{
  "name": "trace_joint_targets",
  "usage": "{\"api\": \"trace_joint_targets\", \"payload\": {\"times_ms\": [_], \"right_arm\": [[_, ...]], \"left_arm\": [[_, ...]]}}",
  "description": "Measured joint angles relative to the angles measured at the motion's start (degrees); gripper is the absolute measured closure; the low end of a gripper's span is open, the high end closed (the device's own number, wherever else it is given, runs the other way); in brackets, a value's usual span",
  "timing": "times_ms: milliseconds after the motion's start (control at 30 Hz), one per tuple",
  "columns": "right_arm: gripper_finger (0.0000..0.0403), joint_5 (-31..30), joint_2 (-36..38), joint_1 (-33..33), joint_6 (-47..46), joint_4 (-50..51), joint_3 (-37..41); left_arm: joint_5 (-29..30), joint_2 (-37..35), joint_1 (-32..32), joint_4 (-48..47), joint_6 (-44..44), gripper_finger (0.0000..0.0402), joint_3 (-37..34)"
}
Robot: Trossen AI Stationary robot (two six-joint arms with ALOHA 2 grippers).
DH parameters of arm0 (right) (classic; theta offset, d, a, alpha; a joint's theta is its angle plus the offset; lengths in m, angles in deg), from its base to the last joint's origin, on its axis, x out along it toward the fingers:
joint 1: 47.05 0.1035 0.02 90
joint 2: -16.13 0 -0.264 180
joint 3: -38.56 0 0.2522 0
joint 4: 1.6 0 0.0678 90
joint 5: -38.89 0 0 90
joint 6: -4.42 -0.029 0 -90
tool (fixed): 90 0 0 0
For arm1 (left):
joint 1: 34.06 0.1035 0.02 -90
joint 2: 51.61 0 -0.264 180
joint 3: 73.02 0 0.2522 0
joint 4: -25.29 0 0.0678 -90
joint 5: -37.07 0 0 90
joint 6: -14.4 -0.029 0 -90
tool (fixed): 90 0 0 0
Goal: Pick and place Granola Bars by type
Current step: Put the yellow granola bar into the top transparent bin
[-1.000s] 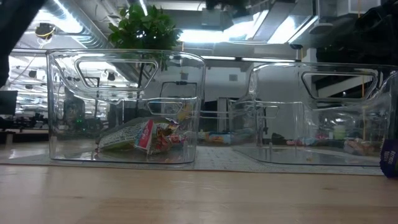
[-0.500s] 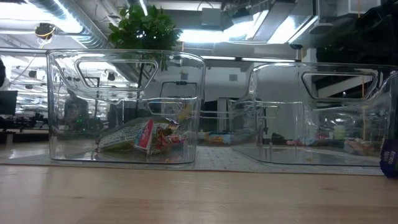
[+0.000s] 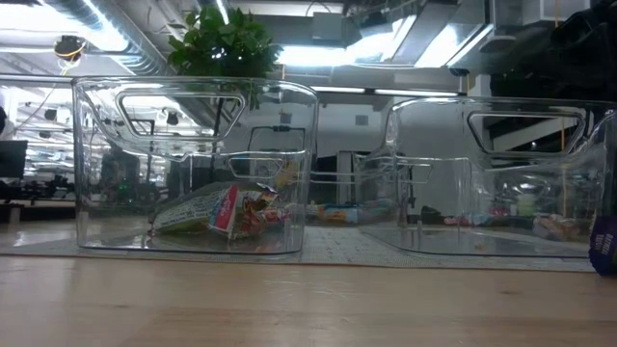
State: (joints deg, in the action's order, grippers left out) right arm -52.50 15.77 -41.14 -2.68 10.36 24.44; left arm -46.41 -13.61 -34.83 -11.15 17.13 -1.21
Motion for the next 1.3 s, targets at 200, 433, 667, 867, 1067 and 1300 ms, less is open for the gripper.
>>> {"api": "trace_joint_targets", "payload": {"times_ms": [200,433,667,867,1067,1300], "right_arm": [[0.0167,0.00,0.01,-0.02,-0.04,-0.01,0.01],[0.0167,0.00,0.01,0.00,-0.08,-0.01,0.01],[0.0167,-0.04,-0.09,-0.01,0.00,0.02,0.00],[0.0167,-0.28,-0.46,-0.01,1.34,-0.12,0.00],[0.0167,-2.78,-0.51,-0.02,6.30,-0.54,0.00],[0.0167,-2.58,-0.52,-0.02,-0.98,-1.42,0.00]], "left_arm": [[-2.56,-18.18,0.00,21.88,3.30,0.0325,-28.11],[-5.22,-37.46,0.00,36.53,5.09,0.0336,-48.67],[-5.04,-36.63,0.49,42.69,4.94,0.0351,-56.67],[-2.04,-36.55,0.74,35.82,6.26,0.0363,-57.56],[-1.51,-36.57,0.74,31.75,6.57,0.0368,-57.56],[-1.55,-36.54,0.74,25.97,7.04,0.0362,-57.56]]}}
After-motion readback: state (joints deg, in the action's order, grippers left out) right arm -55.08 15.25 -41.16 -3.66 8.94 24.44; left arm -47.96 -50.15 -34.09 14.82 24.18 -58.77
